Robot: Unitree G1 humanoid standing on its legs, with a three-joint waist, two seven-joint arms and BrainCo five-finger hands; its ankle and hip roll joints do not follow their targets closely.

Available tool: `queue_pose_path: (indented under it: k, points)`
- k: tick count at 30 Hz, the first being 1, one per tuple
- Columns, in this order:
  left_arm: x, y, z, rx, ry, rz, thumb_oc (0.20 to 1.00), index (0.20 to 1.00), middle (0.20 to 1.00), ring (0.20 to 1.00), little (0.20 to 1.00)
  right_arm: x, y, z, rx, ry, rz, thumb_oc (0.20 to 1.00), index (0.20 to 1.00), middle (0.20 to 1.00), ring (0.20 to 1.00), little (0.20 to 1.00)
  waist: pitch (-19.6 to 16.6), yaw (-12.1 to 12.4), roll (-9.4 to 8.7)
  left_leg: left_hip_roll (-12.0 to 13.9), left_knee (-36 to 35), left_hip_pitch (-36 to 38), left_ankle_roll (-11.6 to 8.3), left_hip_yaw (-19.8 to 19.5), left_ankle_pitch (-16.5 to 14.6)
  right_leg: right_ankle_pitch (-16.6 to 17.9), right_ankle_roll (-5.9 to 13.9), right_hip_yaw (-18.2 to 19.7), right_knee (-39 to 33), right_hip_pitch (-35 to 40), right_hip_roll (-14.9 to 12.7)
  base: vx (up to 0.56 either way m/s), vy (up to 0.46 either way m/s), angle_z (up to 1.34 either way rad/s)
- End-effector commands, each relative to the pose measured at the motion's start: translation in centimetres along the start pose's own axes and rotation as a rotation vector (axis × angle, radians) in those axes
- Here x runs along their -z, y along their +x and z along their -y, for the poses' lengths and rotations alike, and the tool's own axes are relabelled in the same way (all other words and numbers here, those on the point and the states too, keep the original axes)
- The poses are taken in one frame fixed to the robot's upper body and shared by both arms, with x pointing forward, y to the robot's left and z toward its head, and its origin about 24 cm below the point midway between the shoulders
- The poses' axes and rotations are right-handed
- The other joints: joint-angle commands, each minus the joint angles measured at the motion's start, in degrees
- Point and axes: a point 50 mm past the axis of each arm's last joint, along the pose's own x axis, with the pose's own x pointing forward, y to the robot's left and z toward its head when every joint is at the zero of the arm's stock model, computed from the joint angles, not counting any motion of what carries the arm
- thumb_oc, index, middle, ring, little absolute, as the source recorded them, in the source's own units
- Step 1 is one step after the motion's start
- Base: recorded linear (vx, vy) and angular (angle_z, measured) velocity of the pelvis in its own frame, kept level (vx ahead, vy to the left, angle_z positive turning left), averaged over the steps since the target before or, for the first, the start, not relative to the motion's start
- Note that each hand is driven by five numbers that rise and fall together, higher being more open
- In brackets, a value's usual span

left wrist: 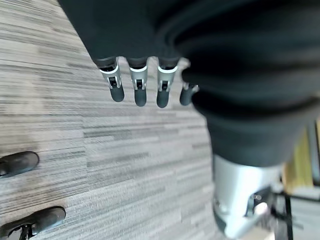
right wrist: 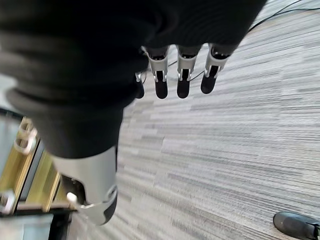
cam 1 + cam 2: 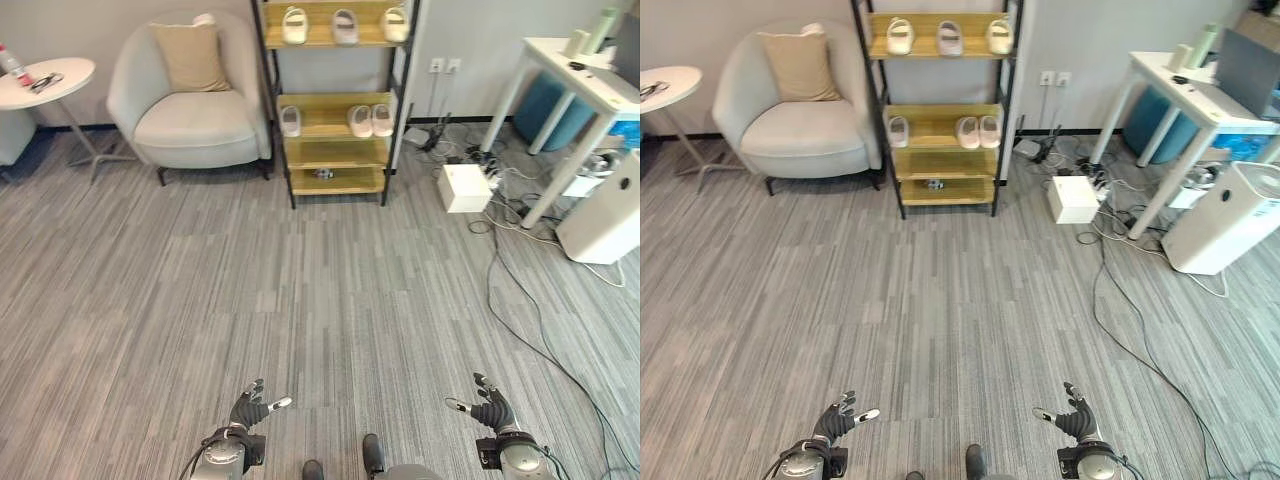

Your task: Arrange the slippers neatly on the shoe rack.

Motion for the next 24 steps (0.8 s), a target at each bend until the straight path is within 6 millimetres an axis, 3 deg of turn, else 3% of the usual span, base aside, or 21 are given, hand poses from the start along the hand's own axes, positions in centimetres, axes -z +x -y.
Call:
queue_pose_path:
  k: [1, 11, 24]
  points:
    - [-2.0, 0.7, -0.1, -0.009, 0.045, 0.074, 1.000, 1.000, 1.000, 1.000, 1.000, -0.2, 0.1, -0.1, -0.004, 0.032, 0.014, 1.000, 1.000, 1.000, 1.000, 1.000, -0.7, -0.5, -1.42, 2.4, 0.0, 2.6, -3.78, 0.7, -5.4, -7.2, 6.76, 2.3, 0.2, 3.9, -5.9, 0.00, 0.007, -0.05]
    - [-1.3, 0.3, -0.7, -0.012, -0.020, 0.061, 1.000, 1.000, 1.000, 1.000, 1.000, -0.4, 0.3, -0.2, -0.016, 0.031, 0.014, 1.000, 1.000, 1.000, 1.000, 1.000, -0.7, 0.0, -1.50, 2.3, 0.0, 2.9, -3.90, 0.1, -5.5, -7.9, 6.59, 0.6, 0.4, 5.1, -6.3, 0.01, -0.002, 0.02]
    - [-1.1, 0.2, -1.4, -0.024, 0.033, 0.051, 1.000, 1.000, 1.000, 1.000, 1.000, -0.7, 0.3, -0.3, -0.032, 0.019, 0.028, 1.000, 1.000, 1.000, 1.000, 1.000, 0.8, 0.7, -1.77, 2.4, 0.0, 2.7, -4.14, -0.2, -5.5, -8.1, 6.90, -1.1, 0.6, 5.3, -6.8, 0.01, -0.005, 0.09]
